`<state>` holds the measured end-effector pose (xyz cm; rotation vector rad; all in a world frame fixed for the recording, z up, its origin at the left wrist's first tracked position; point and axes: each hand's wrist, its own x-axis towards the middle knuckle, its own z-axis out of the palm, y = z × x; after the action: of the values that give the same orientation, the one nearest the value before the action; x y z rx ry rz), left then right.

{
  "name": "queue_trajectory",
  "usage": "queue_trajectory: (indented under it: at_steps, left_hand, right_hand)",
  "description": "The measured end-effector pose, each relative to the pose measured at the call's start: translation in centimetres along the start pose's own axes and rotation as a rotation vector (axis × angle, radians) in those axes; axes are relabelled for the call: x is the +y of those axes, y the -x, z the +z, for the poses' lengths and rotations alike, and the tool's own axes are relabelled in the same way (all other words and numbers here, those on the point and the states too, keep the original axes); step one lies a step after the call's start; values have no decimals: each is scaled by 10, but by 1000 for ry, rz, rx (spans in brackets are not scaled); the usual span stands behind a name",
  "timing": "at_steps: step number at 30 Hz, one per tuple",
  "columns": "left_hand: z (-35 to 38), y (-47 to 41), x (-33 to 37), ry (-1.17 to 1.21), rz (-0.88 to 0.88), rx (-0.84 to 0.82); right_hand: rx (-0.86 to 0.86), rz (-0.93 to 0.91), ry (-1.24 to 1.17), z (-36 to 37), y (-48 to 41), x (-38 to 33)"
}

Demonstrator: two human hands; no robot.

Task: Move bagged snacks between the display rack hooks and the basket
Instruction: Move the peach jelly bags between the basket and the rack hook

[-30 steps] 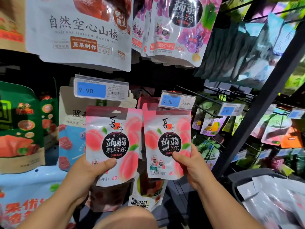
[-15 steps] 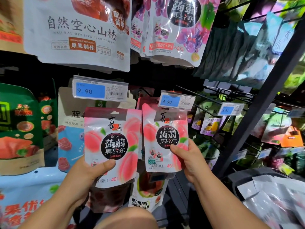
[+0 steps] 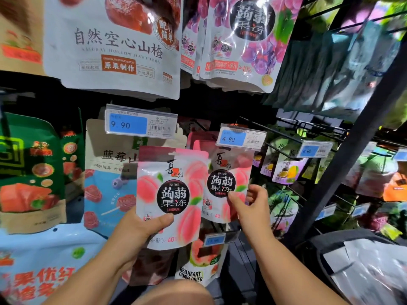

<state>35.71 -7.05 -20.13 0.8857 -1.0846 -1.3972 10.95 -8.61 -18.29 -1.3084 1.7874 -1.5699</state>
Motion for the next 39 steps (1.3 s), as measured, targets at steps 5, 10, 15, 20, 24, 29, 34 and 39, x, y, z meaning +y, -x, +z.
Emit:
queue_trajectory:
  at_steps: [5,10,15,20,24,29,34,39]
  left_hand:
    - [13,-5,-4,-36,-25,-39]
    - [26,-5,-4,-77,-29,-89]
    - [37,-5,-7,-95,-22,-145]
    - [42,-7,-10,-116,-45,-192]
    - [50,-12,-5,-189,-30,-158]
    - [59,-19,-3,-258,11,-138]
    - [67,-26,-1,-291,37,-128]
    - [70,-29,0,-303,56,-118]
  right_hand:
    - [-6,-217,-2,0,20,-16]
    - [-420,-62,-139,12,35,-19]
    - [-459,49,-224,12,34,-15]
    - [-384,72,-303,2,35,-9]
    - [-340,73,-361,-8,31,-5]
    - [-314,71,-423,-14,23,-6]
    - [-295,82,-462,-17,17,-9]
    - [-280,89,-464,-13,9,-7]
